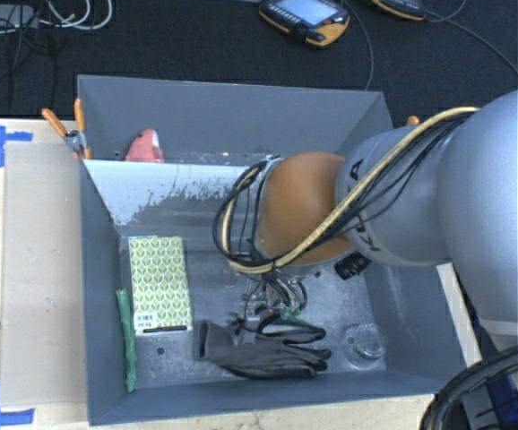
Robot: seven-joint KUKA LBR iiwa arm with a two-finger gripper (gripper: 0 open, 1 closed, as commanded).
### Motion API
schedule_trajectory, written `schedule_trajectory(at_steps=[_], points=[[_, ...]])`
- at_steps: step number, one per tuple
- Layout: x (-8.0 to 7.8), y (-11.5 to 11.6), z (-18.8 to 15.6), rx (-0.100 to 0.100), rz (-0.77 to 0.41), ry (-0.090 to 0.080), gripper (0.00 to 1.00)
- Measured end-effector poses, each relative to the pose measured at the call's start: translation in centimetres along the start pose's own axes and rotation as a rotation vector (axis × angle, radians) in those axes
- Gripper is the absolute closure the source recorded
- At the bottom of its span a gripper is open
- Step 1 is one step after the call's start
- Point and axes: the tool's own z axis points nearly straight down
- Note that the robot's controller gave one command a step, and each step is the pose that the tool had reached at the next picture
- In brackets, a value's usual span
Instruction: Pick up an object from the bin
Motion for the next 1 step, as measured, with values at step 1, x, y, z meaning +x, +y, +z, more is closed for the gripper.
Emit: schedule_trajectory(at_steps=[1], points=[[1.52,-0.07,3.11,0.002,0.170,0.005,0.00]])
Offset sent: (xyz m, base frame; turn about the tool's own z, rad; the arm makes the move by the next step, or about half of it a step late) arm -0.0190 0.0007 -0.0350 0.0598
